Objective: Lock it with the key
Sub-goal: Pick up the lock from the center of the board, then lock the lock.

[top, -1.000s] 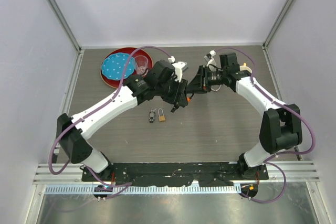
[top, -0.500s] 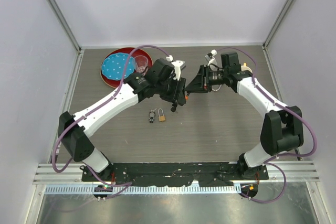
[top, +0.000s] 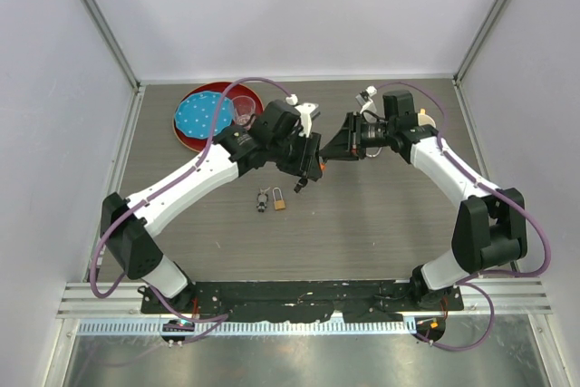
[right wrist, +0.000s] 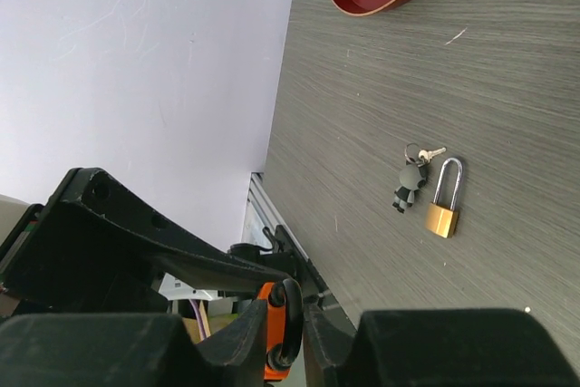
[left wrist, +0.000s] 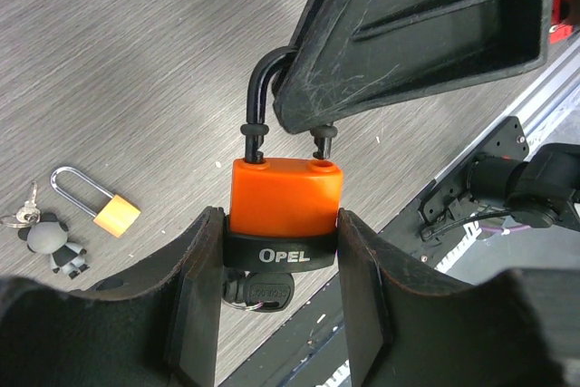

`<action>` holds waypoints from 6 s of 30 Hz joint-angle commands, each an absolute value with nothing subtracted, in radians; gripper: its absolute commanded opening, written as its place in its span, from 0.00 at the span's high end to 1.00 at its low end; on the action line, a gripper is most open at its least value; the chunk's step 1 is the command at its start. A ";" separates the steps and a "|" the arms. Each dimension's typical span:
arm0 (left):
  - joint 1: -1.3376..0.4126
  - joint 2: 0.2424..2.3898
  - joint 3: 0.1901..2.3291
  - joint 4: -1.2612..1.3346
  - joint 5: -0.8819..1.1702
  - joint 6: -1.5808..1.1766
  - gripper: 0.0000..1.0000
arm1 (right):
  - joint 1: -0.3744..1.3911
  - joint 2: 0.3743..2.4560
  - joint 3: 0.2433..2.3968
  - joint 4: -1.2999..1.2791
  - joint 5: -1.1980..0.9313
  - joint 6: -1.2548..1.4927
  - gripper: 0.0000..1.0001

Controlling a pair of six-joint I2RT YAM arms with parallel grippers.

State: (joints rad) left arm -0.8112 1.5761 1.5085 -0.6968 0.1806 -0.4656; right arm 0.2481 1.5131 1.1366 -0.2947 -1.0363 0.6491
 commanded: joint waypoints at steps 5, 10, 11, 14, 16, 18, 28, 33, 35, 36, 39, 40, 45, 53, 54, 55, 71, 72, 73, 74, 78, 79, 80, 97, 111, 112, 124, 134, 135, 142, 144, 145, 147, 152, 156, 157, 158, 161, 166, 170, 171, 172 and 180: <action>-0.807 1.531 1.520 -0.604 0.216 -0.483 1.00 | 0.296 1.482 1.149 -0.225 -1.016 0.686 0.85; -0.807 1.516 1.505 -0.600 0.199 -0.485 0.81 | 0.299 1.468 1.179 -0.244 -0.988 0.680 0.98; -0.798 1.506 1.506 -0.601 0.201 -0.485 0.71 | 0.301 1.459 1.187 -0.251 -0.977 0.670 0.98; -0.761 1.491 1.520 -0.588 0.251 -0.492 0.44 | 0.301 1.445 1.218 -0.258 -0.973 0.675 0.98; -0.703 1.473 1.525 -0.546 0.346 -0.512 0.33 | 0.299 1.431 1.242 -0.259 -0.977 0.678 0.98; -0.643 1.460 1.543 -0.516 0.422 -0.518 0.31 | 0.301 1.416 1.262 -0.253 -0.991 0.683 0.98; -0.463 1.394 1.505 -0.259 0.733 -0.627 0.25 | 0.299 1.381 1.414 -0.161 -0.986 0.813 0.98; -0.471 1.399 1.480 -0.167 0.816 -0.704 0.27 | 0.301 1.404 1.468 -0.141 -0.942 0.879 0.98; -0.485 1.397 1.471 -0.157 0.811 -0.703 0.27 | 0.299 1.416 1.479 -0.135 -0.936 0.897 0.98; -0.488 1.397 1.468 -0.155 0.805 -0.704 0.27 | 0.299 1.419 1.482 -0.127 -0.937 0.906 0.98; -0.506 1.397 1.448 -0.158 0.795 -0.693 0.31 | 0.299 1.425 1.482 -0.089 -0.942 0.939 0.98; -0.509 1.397 1.445 -0.161 0.789 -0.693 0.31 | 0.299 1.425 1.480 -0.080 -0.948 0.942 0.98; -0.531 1.404 1.420 -0.143 0.778 -0.695 0.39 | 0.299 1.422 1.457 -0.005 -0.972 0.996 0.98; -0.535 1.417 1.414 -0.061 0.782 -0.741 0.52 | 0.301 1.420 1.427 -0.005 -0.988 0.999 0.98; -0.537 1.420 1.414 -0.058 0.782 -0.744 0.56 | 0.301 1.419 1.421 -0.005 -0.989 0.999 0.98; -0.537 1.425 1.417 -0.049 0.784 -0.749 0.60 | 0.299 1.417 1.417 0.021 -0.991 0.999 0.98; -0.503 1.404 1.318 0.192 0.825 -0.949 1.00 | 0.258 1.431 1.436 0.006 -0.986 0.896 0.52; -0.496 1.394 1.309 0.211 0.828 -0.956 1.00 | 0.256 1.433 1.434 -0.024 -0.983 0.881 0.52; -0.482 1.390 1.298 0.218 0.831 -0.962 1.00 | 0.252 1.431 1.433 -0.028 -0.982 0.881 0.51; -0.476 1.384 1.293 0.224 0.839 -0.966 1.00 | 0.250 1.433 1.431 -0.028 -0.982 0.879 0.51; -0.463 1.373 1.276 0.265 0.876 -1.008 1.00 | 0.247 1.437 1.436 -0.026 -0.992 0.873 0.51; -0.463 1.376 1.275 0.281 0.883 -1.014 1.00 | 0.245 1.439 1.437 -0.018 -0.999 0.873 0.53; -0.462 1.377 1.272 0.287 0.896 -1.020 1.00 | 0.247 1.440 1.439 -0.012 -1.002 0.877 0.53; -0.462 1.408 1.266 0.393 0.937 -1.112 1.00 | 0.247 1.463 1.408 0.248 -0.992 1.037 0.60; -0.463 1.442 1.285 0.414 0.959 -1.135 1.00 | 0.258 1.494 1.427 0.305 -1.019 1.066 0.85; -0.463 1.445 1.287 0.414 0.960 -1.135 1.00 | 0.258 1.493 1.422 0.305 -1.017 1.063 0.88; -0.463 1.462 1.276 0.555 0.965 -1.247 1.00 | 0.273 1.476 1.375 0.293 -1.015 1.008 0.98; -0.463 1.503 1.308 0.699 0.973 -1.359 1.00 | 0.304 1.447 1.328 0.324 -1.006 1.005 0.98; -0.463 1.511 1.305 0.728 0.971 -1.373 1.00 | 0.307 1.445 1.322 0.325 -1.008 1.005 0.98; -0.465 1.532 1.301 0.828 0.959 -1.430 1.00 | 0.322 1.427 1.299 0.327 -1.015 1.002 0.98; -0.465 1.526 1.298 0.796 0.945 -1.399 1.00 | 0.331 1.420 1.296 0.324 -1.020 0.997 0.98; -0.465 1.520 1.298 0.781 0.940 -1.387 1.00 | 0.333 1.420 1.293 0.310 -1.020 0.991 0.98; -0.466 1.517 1.302 0.743 0.930 -1.358 1.00 | 0.350 1.416 1.293 0.304 -1.026 0.982 0.98; -0.471 1.493 1.327 0.565 0.894 -1.234 1.00 | 0.397 1.416 1.312 0.164 -1.022 0.872 0.98; -0.472 1.479 1.325 0.477 0.855 -1.190 1.00 | 0.426 1.411 1.310 0.117 -1.014 0.851 0.98; -0.474 1.477 1.327 0.457 0.839 -1.175 1.00 | 0.433 1.407 1.309 0.114 -1.015 0.851 0.98; -0.472 1.474 1.327 0.450 0.831 -1.161 1.00 | 0.436 1.404 1.307 0.110 -1.014 0.851 0.98; -0.472 1.465 1.310 0.436 0.801 -1.146 1.00 | 0.439 1.393 1.301 0.089 -1.012 0.838 0.98; -0.472 1.470 1.315 0.445 0.795 -1.152 1.00 | 0.442 1.379 1.284 0.019 -1.014 0.779 0.98; -0.474 1.470 1.318 0.434 0.784 -1.152 1.00 | 0.445 1.368 1.278 -0.029 -1.015 0.749 0.98; -0.474 1.468 1.316 0.433 0.779 -1.152 1.00 | 0.443 1.370 1.279 -0.041 -1.015 0.736 0.98; -0.474 1.471 1.318 0.433 0.776 -1.154 1.00 | 0.445 1.371 1.281 -0.078 -1.015 0.721 0.98; -0.472 1.491 1.338 0.439 0.790 -1.157 1.00 | 0.445 1.370 1.308 -0.133 -0.961 0.696 0.95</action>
State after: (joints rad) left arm -0.4759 1.4986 1.2552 0.2424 0.9833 -1.1843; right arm 0.3462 1.3872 1.3098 0.0586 -0.7937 0.6979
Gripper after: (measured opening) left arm 0.298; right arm 0.072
